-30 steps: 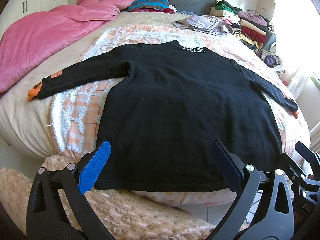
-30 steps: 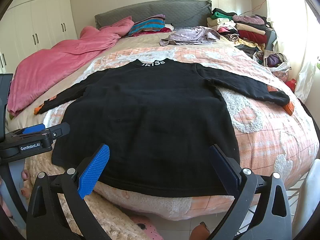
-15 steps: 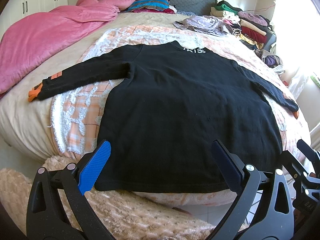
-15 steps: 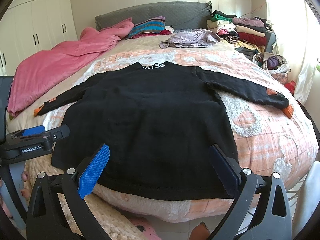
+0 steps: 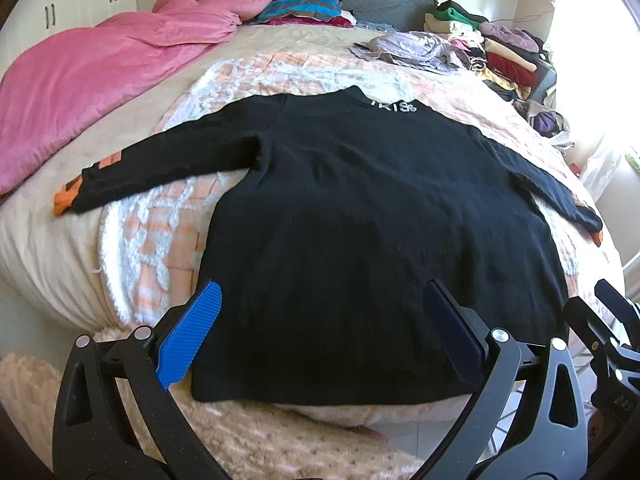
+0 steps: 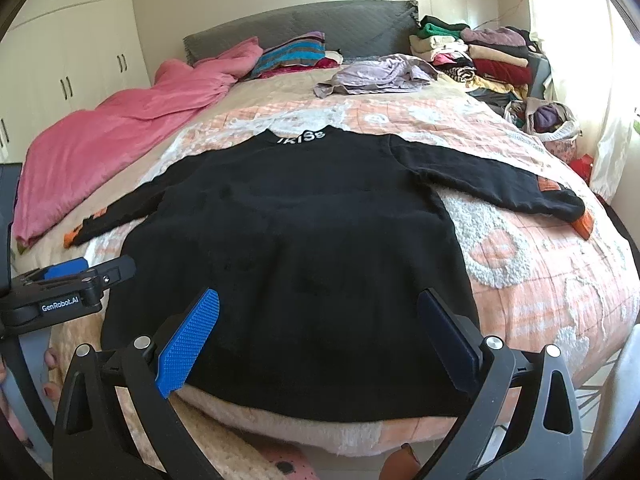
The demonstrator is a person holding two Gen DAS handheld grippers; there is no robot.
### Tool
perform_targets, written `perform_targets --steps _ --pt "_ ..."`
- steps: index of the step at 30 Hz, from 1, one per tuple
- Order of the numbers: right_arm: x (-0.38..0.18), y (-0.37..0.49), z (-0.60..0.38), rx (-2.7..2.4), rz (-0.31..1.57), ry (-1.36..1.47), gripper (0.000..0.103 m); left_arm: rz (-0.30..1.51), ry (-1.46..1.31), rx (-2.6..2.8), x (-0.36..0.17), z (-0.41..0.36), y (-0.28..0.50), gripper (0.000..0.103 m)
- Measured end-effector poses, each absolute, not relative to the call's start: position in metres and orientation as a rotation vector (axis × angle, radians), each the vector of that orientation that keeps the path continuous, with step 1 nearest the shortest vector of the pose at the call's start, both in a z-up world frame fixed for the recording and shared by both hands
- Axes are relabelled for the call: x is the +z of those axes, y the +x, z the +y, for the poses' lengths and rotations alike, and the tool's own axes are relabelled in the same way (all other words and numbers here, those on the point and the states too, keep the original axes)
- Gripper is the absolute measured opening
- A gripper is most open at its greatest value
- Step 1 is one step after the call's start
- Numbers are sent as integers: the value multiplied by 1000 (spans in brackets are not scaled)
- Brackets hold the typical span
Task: Fold small clothes
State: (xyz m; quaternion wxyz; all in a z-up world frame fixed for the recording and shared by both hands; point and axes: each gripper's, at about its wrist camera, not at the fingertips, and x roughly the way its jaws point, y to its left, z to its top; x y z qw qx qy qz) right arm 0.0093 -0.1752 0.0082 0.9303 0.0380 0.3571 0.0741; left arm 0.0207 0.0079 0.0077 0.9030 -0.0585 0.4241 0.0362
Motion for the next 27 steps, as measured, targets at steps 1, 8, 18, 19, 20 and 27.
perform_targets --steps 1,8,18,19,20,27 --pt "9 13 -176 149 731 78 99 877 -122 76 9 9 25 95" --pt "19 46 -188 112 719 112 99 872 -125 95 15 20 53 95" --pt "33 85 -201 78 680 159 99 870 -125 102 24 28 96 95" --pt "34 90 -203 69 677 158 99 868 -127 94 24 28 99 95" --pt "35 92 -205 64 676 160 99 867 -129 90 24 28 101 95" --pt "33 114 -223 1 668 201 99 885 -137 69 20 24 127 95"
